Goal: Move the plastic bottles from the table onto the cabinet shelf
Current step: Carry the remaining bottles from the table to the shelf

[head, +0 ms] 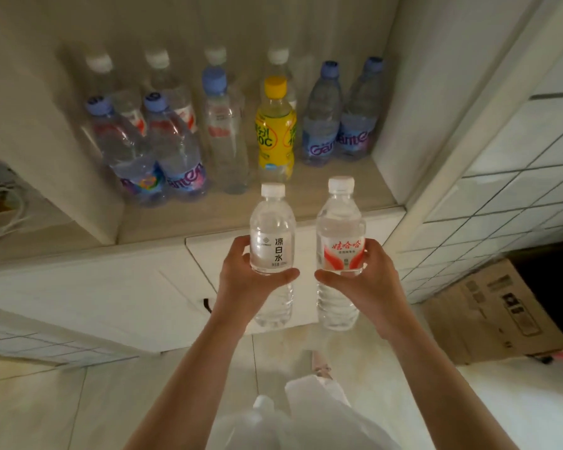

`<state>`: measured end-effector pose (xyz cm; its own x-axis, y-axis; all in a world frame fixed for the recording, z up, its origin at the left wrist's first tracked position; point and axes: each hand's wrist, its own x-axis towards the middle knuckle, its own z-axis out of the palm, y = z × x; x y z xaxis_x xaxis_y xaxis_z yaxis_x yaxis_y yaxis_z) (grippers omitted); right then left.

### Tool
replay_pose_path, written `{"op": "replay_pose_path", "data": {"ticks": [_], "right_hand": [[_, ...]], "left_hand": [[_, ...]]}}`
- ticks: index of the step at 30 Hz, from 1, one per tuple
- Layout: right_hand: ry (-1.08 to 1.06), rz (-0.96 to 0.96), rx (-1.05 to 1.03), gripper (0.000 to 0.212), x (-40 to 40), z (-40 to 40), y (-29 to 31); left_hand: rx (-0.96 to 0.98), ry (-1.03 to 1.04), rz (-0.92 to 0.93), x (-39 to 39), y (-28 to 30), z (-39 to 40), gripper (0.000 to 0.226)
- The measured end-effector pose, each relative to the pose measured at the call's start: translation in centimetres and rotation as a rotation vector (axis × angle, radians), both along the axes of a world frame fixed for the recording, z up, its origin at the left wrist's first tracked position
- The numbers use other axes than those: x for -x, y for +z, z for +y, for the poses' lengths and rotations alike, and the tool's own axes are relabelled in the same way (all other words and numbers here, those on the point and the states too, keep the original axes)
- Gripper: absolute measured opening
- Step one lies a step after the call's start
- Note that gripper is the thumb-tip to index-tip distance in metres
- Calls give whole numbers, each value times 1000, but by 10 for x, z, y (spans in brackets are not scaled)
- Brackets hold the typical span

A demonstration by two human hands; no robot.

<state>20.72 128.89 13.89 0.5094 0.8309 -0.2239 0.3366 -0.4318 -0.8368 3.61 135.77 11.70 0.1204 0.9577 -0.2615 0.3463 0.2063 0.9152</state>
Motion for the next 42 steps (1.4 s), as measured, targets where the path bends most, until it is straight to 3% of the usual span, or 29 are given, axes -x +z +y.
{"op": "replay_pose_path", "data": {"ticks": [9, 16, 21, 32, 42], "right_hand": [[79, 27, -195, 61, -78, 74, 30], [101, 55, -305, 69, -120, 113, 27], [90, 84, -336, 72, -128, 123, 18], [91, -83, -339, 80, -121, 114, -1], [97, -198, -290, 73, -110, 98, -13]], "left_hand": [[-190, 68, -133, -86, 33, 60, 74], [-325, 128, -182, -137, 34, 91, 82], [-326, 127, -179, -145, 26, 101, 78], [-328, 41, -165, -132, 6, 100, 78], [-422, 150, -35, -137, -16, 76, 80]]}}
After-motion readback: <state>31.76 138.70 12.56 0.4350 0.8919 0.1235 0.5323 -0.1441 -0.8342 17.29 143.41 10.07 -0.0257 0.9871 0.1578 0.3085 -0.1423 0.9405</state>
